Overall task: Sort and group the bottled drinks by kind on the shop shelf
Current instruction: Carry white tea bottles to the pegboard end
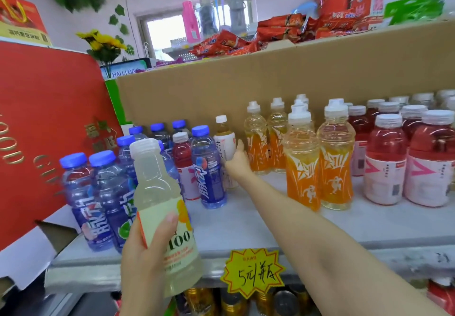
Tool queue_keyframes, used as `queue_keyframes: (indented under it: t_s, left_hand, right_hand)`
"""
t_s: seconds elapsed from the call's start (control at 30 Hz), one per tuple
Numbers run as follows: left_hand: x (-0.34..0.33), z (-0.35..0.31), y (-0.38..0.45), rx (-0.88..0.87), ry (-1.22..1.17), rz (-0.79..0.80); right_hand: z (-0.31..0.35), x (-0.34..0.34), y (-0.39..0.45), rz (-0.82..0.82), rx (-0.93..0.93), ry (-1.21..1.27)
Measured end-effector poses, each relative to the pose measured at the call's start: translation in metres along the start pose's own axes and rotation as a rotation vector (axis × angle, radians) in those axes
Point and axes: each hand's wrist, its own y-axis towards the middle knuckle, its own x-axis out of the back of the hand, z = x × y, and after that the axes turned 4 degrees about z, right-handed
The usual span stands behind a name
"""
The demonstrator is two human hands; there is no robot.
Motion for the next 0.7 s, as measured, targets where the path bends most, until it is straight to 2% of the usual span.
queue_keyframes:
  t_s: [0.1,0.3,0.47,0.53,0.7]
  left_hand:
    - [0.008,0.004,0.006,-0.007,-0.002,0.010]
    - [0.005,0.008,0.010,-0.033,-0.001,0.047]
    - [-0.016,0.005,0.013,-0.101,-0.004,0.092]
    - [-0.024,0.003,0.015,-0.114,-0.011,0.092]
    - [-0.046,0.000,0.012,-0.152,-0.045,0.122]
  right_hand:
    - [-0.007,-0.007,0.008,0.018,0.022,0.076]
    - [-0.007,-0.002,-0.004,-0.103,0.093,0.090]
    - [0.018,0.032,-0.060,-0.199,0.293,0.028]
    - [0.025,0.042,-0.090,-0.190,0.375,0.013]
    - [0.037,0.069,-0.174,-0.132,0.443,0.267]
